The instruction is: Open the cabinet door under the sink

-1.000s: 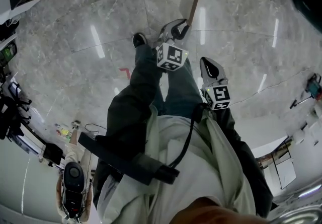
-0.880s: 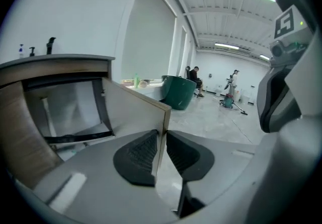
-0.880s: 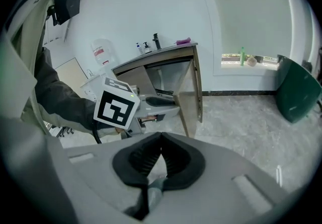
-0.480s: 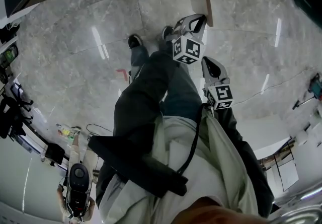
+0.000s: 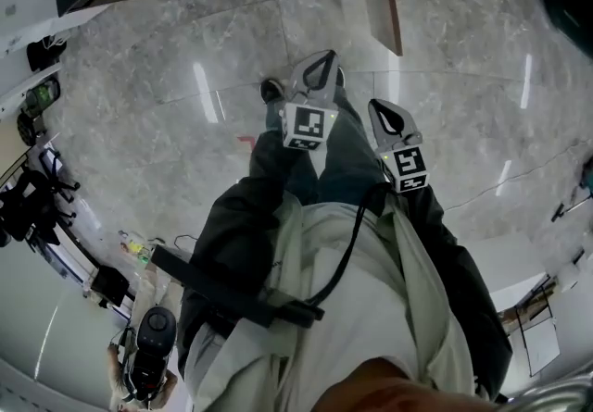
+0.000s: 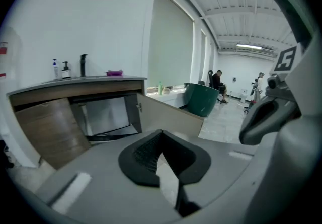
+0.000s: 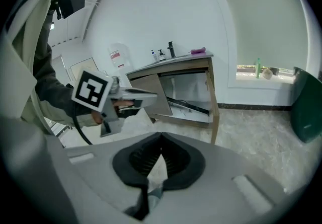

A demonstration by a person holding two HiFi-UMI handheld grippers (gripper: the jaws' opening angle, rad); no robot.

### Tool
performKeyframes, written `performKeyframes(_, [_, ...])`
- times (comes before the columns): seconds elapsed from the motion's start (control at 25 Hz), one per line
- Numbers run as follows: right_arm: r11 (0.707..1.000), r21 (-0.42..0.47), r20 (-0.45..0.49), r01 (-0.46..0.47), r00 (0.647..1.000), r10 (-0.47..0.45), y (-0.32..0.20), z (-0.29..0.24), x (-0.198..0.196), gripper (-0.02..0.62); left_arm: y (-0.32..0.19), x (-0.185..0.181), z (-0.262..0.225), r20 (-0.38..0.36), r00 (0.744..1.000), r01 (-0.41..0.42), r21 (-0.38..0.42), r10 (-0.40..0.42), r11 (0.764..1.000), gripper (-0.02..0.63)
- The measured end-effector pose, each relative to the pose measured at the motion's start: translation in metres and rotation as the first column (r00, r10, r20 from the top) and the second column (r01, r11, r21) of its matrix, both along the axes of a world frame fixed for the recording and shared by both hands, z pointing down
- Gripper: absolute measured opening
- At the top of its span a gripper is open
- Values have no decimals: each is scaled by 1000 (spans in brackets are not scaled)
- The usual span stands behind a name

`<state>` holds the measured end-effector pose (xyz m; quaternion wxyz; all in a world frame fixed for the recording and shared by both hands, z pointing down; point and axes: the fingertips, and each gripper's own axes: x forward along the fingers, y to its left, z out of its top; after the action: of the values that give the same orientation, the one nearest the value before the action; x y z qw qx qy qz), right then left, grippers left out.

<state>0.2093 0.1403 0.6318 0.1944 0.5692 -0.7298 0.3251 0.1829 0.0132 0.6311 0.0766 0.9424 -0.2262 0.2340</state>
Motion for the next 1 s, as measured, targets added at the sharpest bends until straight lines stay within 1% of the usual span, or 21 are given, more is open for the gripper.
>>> performKeyframes(0.12, [998,55,-18,27,999,-26,-26,-18,-13,0,-11,-75,-32,15,993,119,-11,-119,993,6])
performKeyframes(0.2, [996,90,-31,29,999,-27,-44,-33,-22,0,-21,-120,-60,5,979,205,-15,-205,979,6])
performKeyframes(0.32, [990,138,-46,16,999,-10,-66,-56,-36,0,-32,-173,-100,-41,941,335,-45,-336,941,6])
performKeyframes(0.4, [986,164,-53,0,999,8,-76,-70,-46,0,-36,-199,-123,-79,913,396,-67,-400,916,6])
performKeyframes(0.44, [985,173,-55,-6,998,16,-81,-76,-51,0,-38,-208,-133,-97,902,415,-76,-421,907,6])
performKeyframes(0.52, [981,192,-63,-16,998,28,-92,-88,-61,0,-41,-222,-146,-124,891,428,-90,-437,899,6])
performKeyframes(0.56, [979,201,-71,-18,997,33,-97,-93,-66,0,-42,-226,-149,-131,891,424,-95,-434,901,6])
performKeyframes(0.64, [978,209,-93,-23,995,44,-104,-96,-72,0,-45,-231,-151,-135,899,405,-101,-416,909,6])
performKeyframes(0.76, [979,196,-111,-51,991,74,-105,-91,-65,0,-48,-233,-151,-139,909,382,-105,-393,918,6])
performKeyframes(0.88, [976,191,-73,-107,990,123,-104,-90,-54,0,-52,-238,-153,-145,902,393,-108,-406,913,6])
performKeyframes(1.0, [980,157,-37,-125,990,133,-102,-85,-51,0,-56,-243,-158,-145,892,416,-112,-429,903,6])
